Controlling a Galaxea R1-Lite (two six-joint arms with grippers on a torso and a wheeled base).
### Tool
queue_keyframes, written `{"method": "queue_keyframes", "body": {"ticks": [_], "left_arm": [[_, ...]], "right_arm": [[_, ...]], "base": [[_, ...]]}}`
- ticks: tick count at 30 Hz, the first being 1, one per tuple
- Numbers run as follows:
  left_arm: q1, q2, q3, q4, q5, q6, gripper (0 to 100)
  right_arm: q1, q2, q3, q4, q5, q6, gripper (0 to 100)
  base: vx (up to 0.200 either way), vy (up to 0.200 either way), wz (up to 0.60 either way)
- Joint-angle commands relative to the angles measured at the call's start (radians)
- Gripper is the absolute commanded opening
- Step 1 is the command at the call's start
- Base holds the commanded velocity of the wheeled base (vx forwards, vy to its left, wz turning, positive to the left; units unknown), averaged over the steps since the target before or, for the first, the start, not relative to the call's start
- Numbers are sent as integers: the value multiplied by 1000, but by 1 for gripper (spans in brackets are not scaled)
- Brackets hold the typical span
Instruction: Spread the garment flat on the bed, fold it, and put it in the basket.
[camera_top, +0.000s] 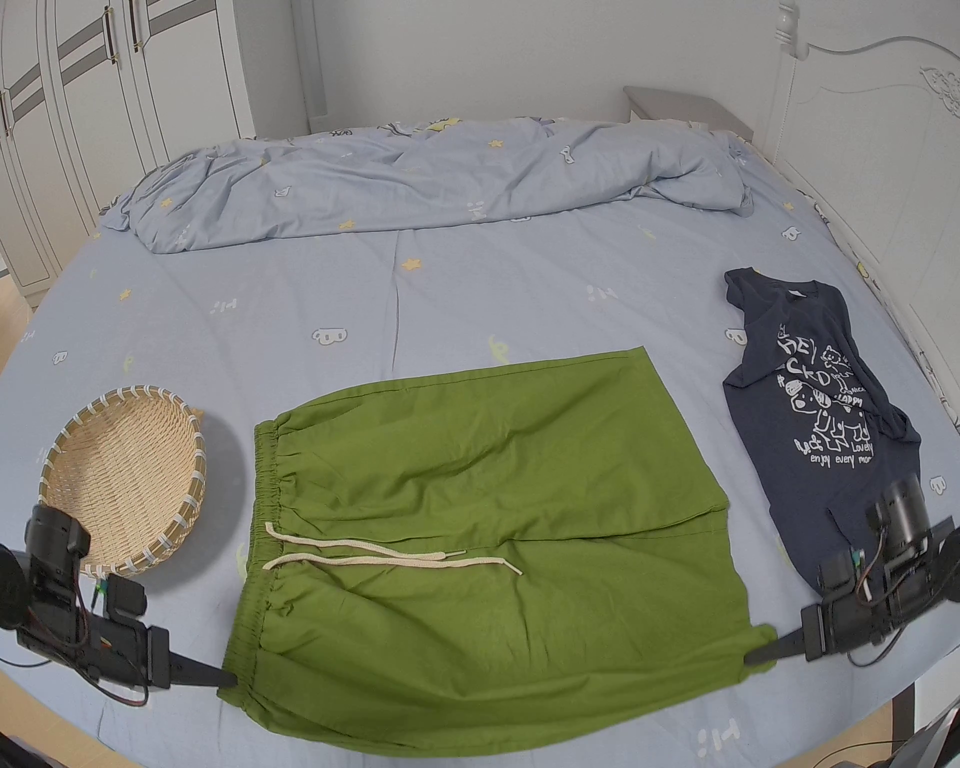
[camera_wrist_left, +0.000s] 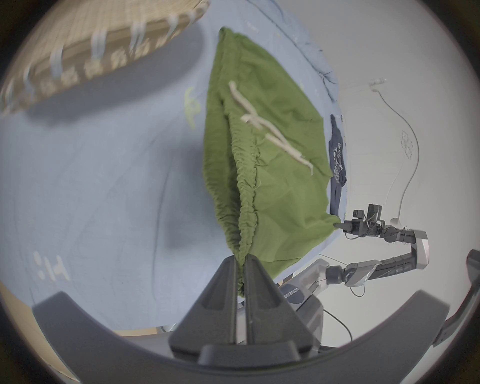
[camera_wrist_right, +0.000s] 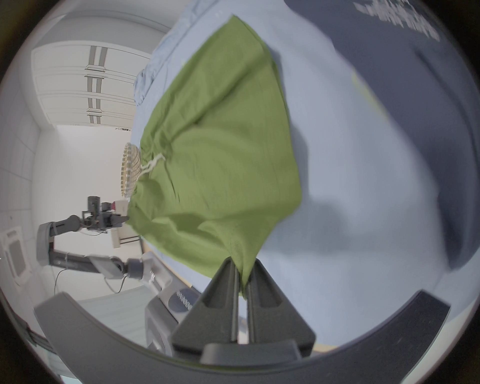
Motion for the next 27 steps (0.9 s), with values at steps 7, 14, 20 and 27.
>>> {"method": "queue_keyframes", "body": {"ticks": [7,14,20,27], "left_arm": [[-7,-136,-504,265,-18,-104,0],[-10,13,-713,267,-17,-243,0],[-65,126,-894,264,75,-389,0],[-84,249,-1000,264,132,-389,0]], "right_arm": [[164,-48,-688,293,-248,102,0],[164,97,-971,313,-301,102,0],[171,236,-1174,330,-344,102,0],[171,375,-1335,328,-377,102,0]], "base": [[0,0,0],[0,0,0],[0,0,0],[0,0,0]]}}
